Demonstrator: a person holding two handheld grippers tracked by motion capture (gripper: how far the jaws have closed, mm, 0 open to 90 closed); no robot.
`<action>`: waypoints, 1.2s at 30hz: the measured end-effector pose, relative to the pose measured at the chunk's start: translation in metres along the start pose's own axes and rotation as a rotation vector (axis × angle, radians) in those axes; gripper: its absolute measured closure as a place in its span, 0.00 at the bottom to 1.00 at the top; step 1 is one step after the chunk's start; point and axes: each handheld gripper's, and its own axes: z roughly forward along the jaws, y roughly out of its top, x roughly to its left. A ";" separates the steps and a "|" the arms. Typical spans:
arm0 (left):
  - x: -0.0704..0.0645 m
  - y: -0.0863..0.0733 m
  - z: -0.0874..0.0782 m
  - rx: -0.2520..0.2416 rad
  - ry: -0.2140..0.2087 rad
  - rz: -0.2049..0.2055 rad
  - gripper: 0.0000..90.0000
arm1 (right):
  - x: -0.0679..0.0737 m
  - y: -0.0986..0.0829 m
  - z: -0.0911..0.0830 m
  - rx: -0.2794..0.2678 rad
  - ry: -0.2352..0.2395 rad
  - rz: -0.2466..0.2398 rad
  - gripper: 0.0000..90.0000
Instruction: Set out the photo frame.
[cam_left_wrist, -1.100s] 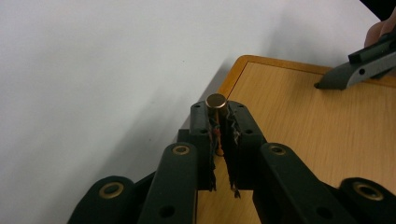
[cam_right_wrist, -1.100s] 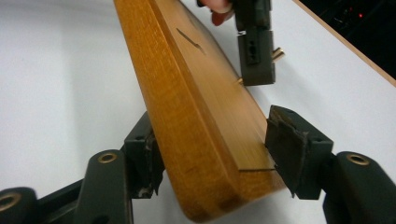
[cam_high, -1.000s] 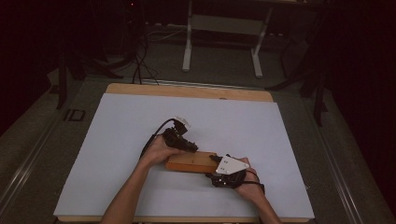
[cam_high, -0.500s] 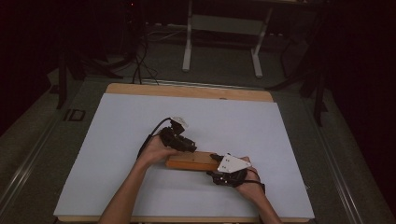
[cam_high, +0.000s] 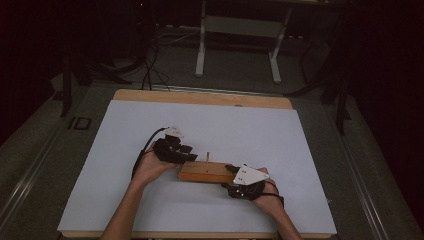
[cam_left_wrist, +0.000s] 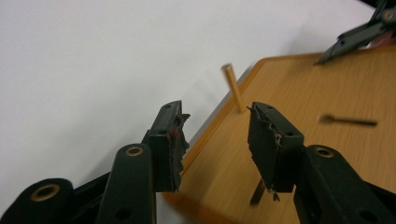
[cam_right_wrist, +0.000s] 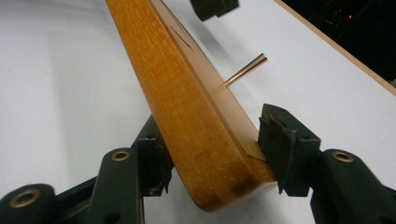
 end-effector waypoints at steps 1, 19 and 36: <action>-0.001 -0.002 -0.002 0.002 0.014 0.005 0.62 | 0.000 0.000 0.000 0.000 0.000 0.000 0.51; -0.011 -0.032 -0.039 -0.077 0.134 -0.002 0.59 | -0.002 0.000 -0.001 0.004 0.004 0.006 0.51; -0.013 -0.053 -0.065 -0.077 0.137 0.033 0.58 | -0.010 0.002 -0.003 -0.005 0.003 0.043 0.53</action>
